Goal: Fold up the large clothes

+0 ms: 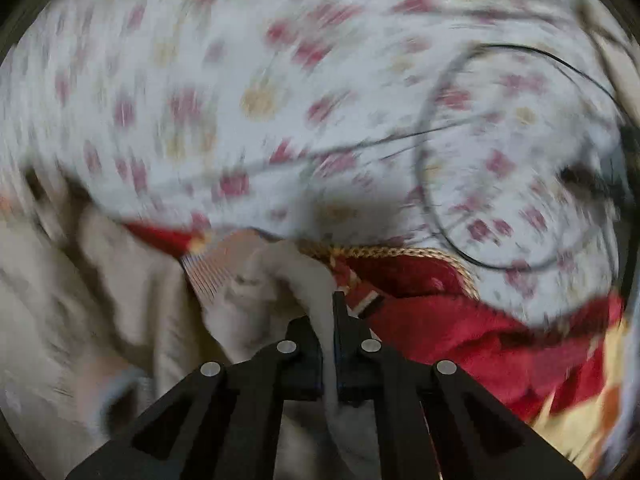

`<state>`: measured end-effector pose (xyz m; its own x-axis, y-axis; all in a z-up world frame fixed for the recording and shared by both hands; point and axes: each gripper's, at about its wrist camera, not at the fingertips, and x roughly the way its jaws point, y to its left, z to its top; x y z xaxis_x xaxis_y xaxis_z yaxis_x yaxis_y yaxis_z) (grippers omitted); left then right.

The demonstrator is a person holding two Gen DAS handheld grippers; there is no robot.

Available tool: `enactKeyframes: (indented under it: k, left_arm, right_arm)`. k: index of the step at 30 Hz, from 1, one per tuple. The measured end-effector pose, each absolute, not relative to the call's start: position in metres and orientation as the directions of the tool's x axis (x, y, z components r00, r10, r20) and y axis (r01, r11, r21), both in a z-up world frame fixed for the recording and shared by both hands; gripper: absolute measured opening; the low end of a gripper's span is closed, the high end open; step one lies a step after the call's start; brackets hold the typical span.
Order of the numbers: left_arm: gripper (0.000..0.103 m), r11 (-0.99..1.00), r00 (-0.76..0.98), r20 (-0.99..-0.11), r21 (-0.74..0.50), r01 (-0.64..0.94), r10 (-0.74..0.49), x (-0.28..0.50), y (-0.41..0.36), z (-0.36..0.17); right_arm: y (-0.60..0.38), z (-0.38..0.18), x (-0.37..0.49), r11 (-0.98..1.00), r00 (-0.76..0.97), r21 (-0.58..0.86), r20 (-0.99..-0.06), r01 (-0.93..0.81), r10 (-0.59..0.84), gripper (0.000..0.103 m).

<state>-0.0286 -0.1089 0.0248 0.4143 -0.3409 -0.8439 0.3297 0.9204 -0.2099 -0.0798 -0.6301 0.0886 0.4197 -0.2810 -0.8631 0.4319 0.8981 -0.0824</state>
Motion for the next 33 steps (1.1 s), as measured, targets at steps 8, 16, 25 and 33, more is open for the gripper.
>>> enactKeyframes:
  k: [8, 16, 25, 33]
  left_arm:
    - [0.074, 0.909, 0.452, -0.792, -0.32, 0.268, -0.411, -0.028, -0.087, 0.053]
    - [0.074, 0.899, 0.528, -0.729, -0.38, 0.217, -0.436, -0.022, -0.061, 0.072]
    - [0.084, 0.871, 0.495, -0.725, -0.463, 0.164, -0.478, -0.008, -0.045, 0.059]
    - [0.085, 0.862, 0.439, -0.743, -0.418, 0.286, -0.506, -0.022, -0.09, 0.063]
  right_arm:
    - [-0.625, 0.211, -0.147, 0.792, 0.756, 0.409, -0.648, 0.453, -0.098, 0.002]
    - [-0.479, 0.217, -0.101, 0.807, 0.796, 0.584, -0.528, 0.087, 0.296, 0.003]
    - [-0.341, 0.063, -0.094, 0.895, 0.357, 0.445, -0.841, 0.029, 0.407, 0.041]
    - [-0.386, 0.086, -0.164, 0.914, 0.476, 0.401, -0.816, 0.058, 0.328, 0.063]
